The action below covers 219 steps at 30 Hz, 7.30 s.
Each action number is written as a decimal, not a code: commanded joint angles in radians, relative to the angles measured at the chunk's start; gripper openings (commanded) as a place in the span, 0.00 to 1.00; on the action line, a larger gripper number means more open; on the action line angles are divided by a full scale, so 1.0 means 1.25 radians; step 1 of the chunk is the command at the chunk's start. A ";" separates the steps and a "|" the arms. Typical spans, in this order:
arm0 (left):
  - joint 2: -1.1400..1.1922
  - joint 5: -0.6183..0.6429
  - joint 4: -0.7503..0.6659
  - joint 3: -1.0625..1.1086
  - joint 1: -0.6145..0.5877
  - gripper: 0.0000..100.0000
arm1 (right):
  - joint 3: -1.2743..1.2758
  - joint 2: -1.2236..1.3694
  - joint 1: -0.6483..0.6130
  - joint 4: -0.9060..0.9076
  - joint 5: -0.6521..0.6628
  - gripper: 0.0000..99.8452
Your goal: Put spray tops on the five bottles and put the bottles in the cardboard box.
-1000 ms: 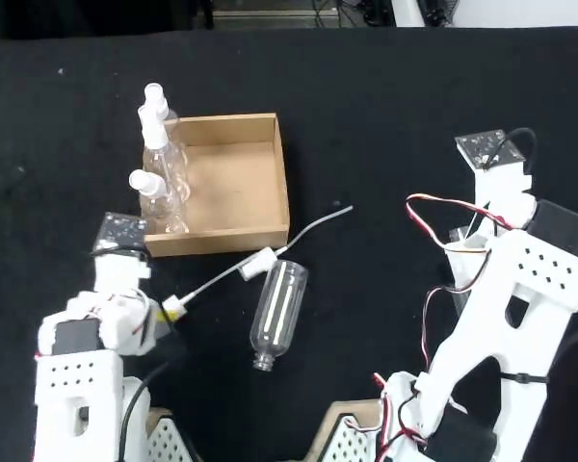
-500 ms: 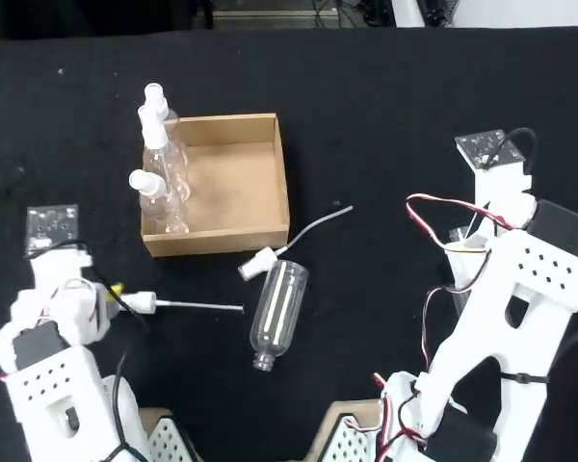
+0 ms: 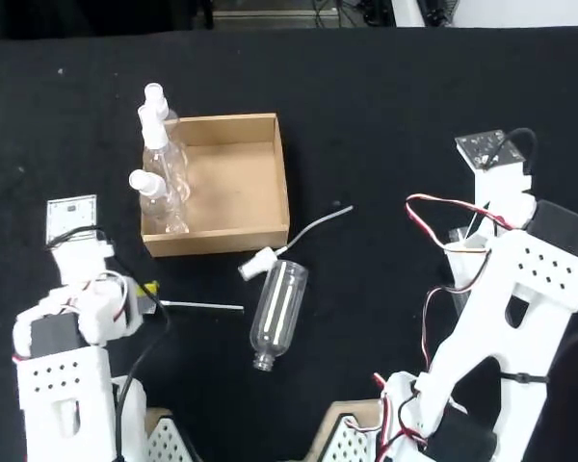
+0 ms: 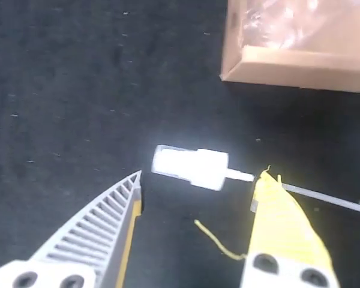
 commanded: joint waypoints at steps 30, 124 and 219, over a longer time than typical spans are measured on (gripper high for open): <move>0.400 0.195 -0.125 -0.091 -0.010 0.26 | 0.053 -0.042 -0.015 -0.070 0.001 0.01; 0.406 0.458 -0.302 -0.120 -0.336 0.27 | 0.053 -0.041 -0.011 -0.070 0.002 0.01; 0.779 0.189 0.198 -1.572 0.563 0.04 | 0.517 -0.650 -0.659 -0.750 -0.573 0.01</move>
